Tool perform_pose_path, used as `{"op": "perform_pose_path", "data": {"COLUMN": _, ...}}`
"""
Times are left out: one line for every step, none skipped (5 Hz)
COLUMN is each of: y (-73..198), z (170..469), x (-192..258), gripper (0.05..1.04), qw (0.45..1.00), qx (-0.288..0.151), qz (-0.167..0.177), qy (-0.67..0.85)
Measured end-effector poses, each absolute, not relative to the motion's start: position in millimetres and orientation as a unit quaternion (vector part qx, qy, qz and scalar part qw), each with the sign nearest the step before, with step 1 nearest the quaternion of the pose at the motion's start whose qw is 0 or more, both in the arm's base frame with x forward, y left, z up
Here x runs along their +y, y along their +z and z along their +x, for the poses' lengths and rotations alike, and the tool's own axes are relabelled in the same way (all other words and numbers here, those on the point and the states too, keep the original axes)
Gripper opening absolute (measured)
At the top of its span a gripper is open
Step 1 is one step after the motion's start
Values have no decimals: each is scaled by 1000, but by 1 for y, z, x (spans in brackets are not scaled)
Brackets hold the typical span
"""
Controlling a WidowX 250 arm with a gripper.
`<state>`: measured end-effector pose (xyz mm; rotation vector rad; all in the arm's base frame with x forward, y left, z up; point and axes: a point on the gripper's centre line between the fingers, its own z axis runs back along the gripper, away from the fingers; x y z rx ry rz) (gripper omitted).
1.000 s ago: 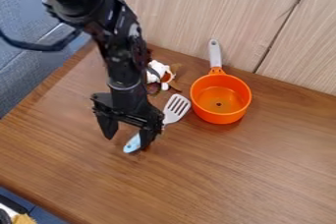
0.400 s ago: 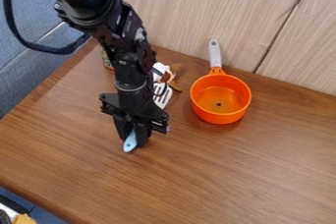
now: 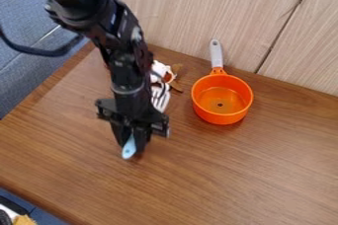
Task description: Move the blue spatula to the left middle side
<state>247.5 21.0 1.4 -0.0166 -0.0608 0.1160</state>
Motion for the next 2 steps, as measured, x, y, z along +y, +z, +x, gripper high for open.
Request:
{"op": "perform_pose_path", "data": {"y": 25, "z": 233, "x": 32, "gripper": 328, "qw": 985, "qx": -45, "qz": -29, "qy": 162}}
{"op": "perform_pose_path", "data": {"y": 46, "z": 216, "x": 55, "gripper": 328, "qw": 967, "qx": -78, "qz": -27, "qy": 240}}
